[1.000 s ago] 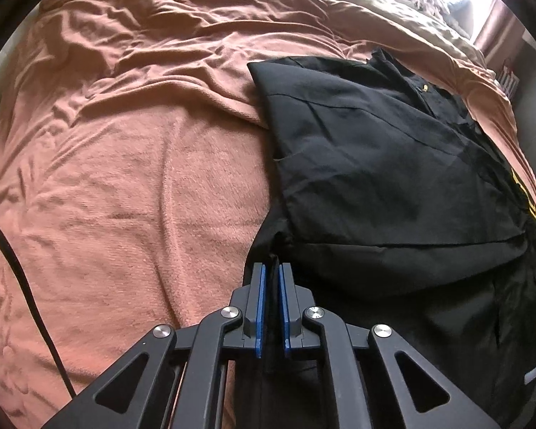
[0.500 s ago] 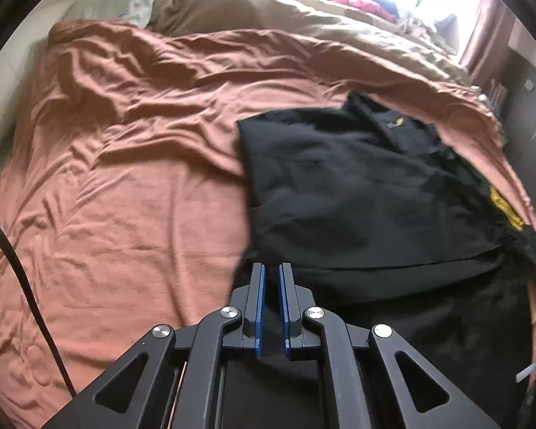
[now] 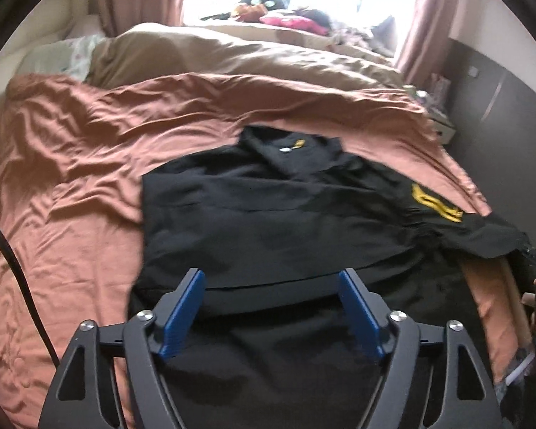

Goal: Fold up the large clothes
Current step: 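Grasp the yellow-striped sleeve with the right tool and lift it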

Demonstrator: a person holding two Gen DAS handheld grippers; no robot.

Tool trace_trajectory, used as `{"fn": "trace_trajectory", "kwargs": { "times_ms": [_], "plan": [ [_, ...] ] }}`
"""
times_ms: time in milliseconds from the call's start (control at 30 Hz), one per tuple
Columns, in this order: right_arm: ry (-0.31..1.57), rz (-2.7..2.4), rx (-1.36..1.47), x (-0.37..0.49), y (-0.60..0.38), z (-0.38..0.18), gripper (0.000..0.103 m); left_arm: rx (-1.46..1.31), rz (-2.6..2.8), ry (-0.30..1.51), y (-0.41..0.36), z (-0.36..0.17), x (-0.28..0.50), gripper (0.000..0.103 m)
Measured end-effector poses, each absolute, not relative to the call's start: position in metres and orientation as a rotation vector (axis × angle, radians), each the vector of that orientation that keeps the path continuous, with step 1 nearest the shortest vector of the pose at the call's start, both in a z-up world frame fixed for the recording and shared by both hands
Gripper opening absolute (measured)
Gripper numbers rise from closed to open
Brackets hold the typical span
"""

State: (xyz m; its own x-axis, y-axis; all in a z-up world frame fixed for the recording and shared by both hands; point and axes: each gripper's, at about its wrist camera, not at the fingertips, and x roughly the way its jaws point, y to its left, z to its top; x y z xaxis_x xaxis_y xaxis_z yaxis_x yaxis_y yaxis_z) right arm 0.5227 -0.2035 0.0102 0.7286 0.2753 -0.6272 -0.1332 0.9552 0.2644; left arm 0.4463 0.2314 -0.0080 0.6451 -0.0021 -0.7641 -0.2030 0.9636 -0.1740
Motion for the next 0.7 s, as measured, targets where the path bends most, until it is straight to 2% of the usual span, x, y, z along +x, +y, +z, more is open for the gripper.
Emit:
{"fn": "trace_trajectory", "kwargs": {
  "times_ms": [133,200,700],
  "plan": [
    [0.729,0.218,0.227,0.507,-0.238,0.014,0.088,-0.26,0.088,0.826,0.197,0.003,0.452,0.093],
    [0.724,0.207,0.239,0.502,-0.254,0.016,0.088,-0.269,0.073,0.817,0.183,0.006,0.456,0.095],
    [0.693,0.184,0.464,0.511,-0.375,-0.004,0.088,-0.24,-0.028,0.807,0.081,0.017,0.501,0.095]
  ]
}}
